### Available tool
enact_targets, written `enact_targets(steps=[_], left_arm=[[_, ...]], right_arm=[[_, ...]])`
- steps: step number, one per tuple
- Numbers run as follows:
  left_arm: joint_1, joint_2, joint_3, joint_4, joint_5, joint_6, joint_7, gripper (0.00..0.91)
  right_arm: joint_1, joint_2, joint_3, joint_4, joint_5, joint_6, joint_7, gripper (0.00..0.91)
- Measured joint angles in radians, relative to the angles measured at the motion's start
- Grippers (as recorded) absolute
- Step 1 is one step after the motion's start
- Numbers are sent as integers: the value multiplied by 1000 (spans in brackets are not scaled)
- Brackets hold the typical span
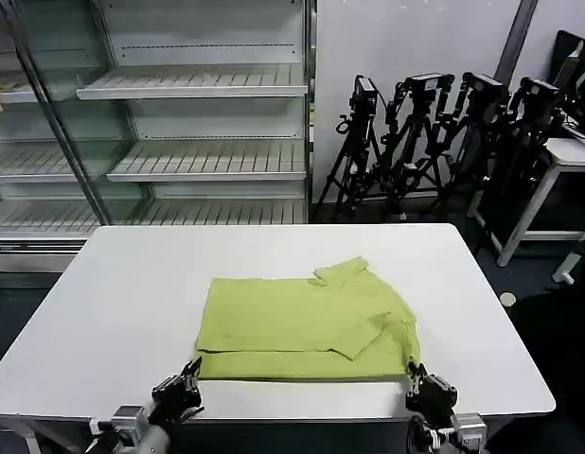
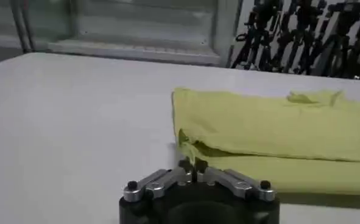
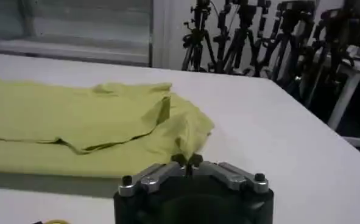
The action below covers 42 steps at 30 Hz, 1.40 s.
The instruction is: Fold and organize the clothes.
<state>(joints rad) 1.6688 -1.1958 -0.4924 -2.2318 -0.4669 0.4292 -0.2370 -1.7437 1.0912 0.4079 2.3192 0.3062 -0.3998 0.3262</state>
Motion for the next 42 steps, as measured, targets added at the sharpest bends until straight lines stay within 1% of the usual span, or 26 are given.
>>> enact_targets(steps=[5,11,20,25,30,36,42], left_arm=[[57,5,-19,-39,-1,11,-8,907],[110,6,-38,-85,1,20,-14,907],[130,19,-77,-163,-13,21,-22,907],[93,28,-83,-172,-40,15,-20,907],[26,45,-66,-146,-64,19,-23,907],[-92,81,-34,-79,-113,43,-22,907],[-236,131,15,17,-168,78,-24,907]], right_arm=[[-43,-12,6,30,-20,-22,-1,907],[-58,-15,24,64,-23,-36,1,907],[-12,-38,67,108,19,-65,12,907],[82,-62,63,84,66,-94,28,907],[229,-76,22,19,123,-126,53,907],[443,-89,-75,-101,185,-148,79,907],[656,-71,-186,-252,246,-161,108,907]])
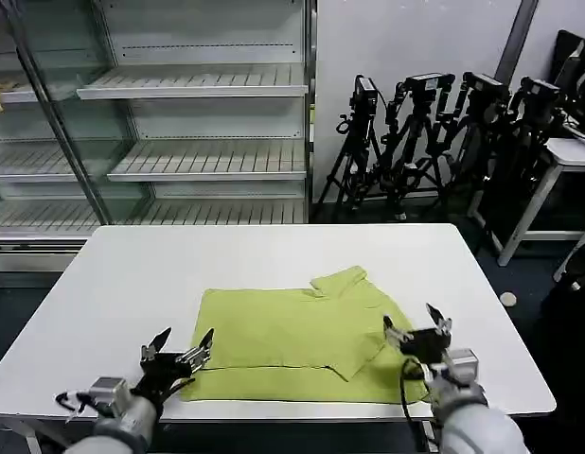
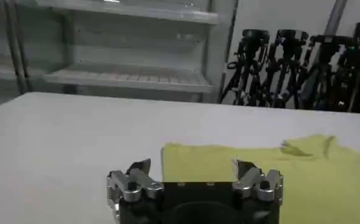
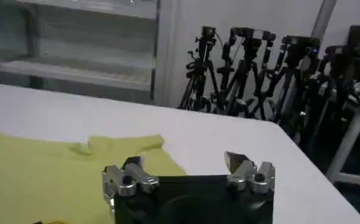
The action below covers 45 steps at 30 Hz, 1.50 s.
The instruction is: Fold and organize the clothes.
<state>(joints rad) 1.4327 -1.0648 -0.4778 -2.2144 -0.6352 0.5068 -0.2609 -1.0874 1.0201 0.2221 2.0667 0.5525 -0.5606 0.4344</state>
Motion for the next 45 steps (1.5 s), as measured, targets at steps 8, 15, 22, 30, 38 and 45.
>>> enact_targets(steps=[8,15,22,30,38,45], left_arm=[[-184,43,92,148,-29,35,-8,907],[-323,55,177,267,-25,44,-21,907],[-431,58,240,378,-22,53,-31,907],[-501,51,281,472,-29,54,-31,20],[-519,55,297,503,-41,48,-25,30],[-518,60,299,514,-55,40,-15,20]], right_arm=[[211,40,-122,-190,83,-10,27,907],[344,64,-208,-320,140,-14,37,907],[445,89,-274,-426,193,-17,47,907],[491,106,-309,-501,239,-20,67,907],[492,111,-317,-519,305,-20,104,0],[487,108,-311,-517,375,-17,132,0]])
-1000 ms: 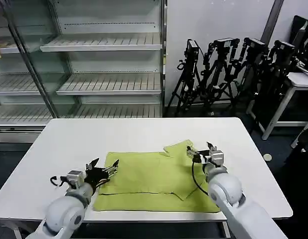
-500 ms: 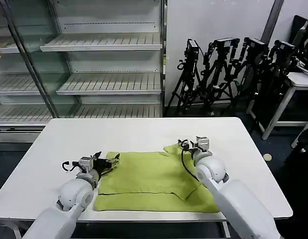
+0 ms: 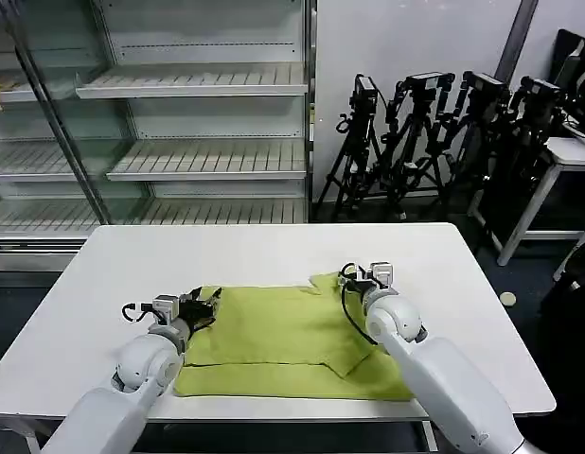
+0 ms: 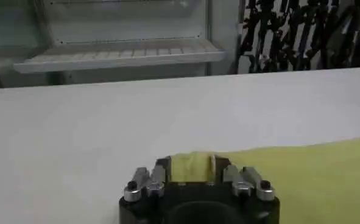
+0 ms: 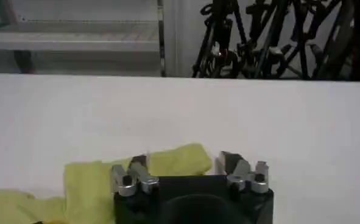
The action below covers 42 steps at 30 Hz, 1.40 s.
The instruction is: Fold and organize the clothes.
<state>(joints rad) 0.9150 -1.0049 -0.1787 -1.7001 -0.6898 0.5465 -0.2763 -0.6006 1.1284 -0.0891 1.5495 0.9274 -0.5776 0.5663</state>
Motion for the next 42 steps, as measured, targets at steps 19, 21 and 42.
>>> enact_targets(steps=[19,21,42], left_arm=[[35,23,-38,-44,-40,-35,19,20],[40,28,-45,-56,-41,-39,20,20],[211,89,-146,-280,21,-68,71,30]], right_arm=[[-17,-1,35,45,1,81,-68,0],[-23,-6,44,59,-3,92,-78,0],[-275,-99,221,344,-139,137,-184,0]])
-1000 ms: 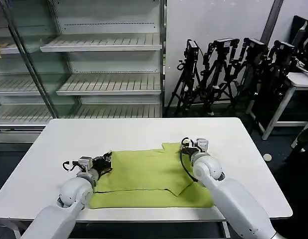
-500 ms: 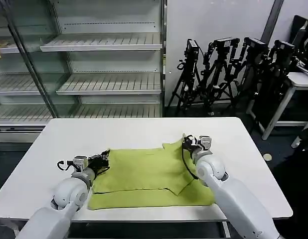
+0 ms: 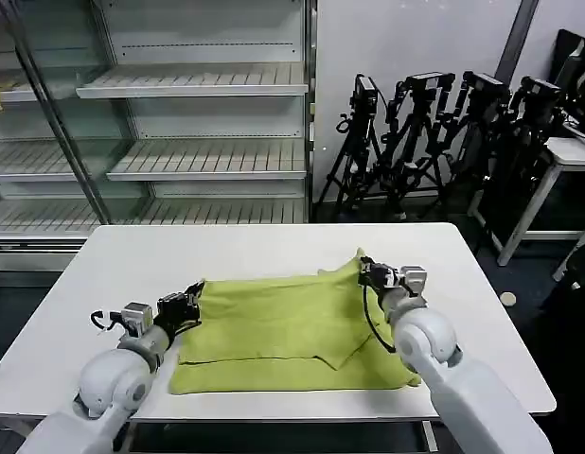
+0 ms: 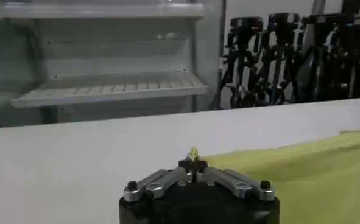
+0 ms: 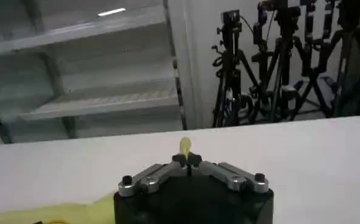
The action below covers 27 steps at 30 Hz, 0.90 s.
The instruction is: Fold and organize the clothes.
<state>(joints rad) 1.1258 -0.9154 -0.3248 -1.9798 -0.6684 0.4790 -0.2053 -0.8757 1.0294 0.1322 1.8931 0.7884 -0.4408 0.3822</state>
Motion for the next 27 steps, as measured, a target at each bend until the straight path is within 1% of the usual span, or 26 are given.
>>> enact_targets(steps=[12,18,23,24,25,26,27], left_arm=[[155,3,-42,-101,100,-35,21,30],[209,4,-45,-111,147,-46,33,20],[231,-1,-45,-110,187,-55,39,30],[234,0,-45,-107,196,-58,41,30],[236,0,-44,-104,206,-61,42,30],[239,1,-45,-102,213,-62,43,212],[242,0,-45,-101,220,-63,44,464]], right_arm=[[-243,-9,118,156,-105,29,-47,0],[-347,3,150,182,-144,32,-50,0],[-402,16,157,185,-163,25,-48,0],[-410,18,158,186,-166,22,-48,625],[-418,21,158,189,-169,19,-47,907],[-423,23,159,192,-171,15,-46,907],[-429,25,160,194,-173,11,-45,907]])
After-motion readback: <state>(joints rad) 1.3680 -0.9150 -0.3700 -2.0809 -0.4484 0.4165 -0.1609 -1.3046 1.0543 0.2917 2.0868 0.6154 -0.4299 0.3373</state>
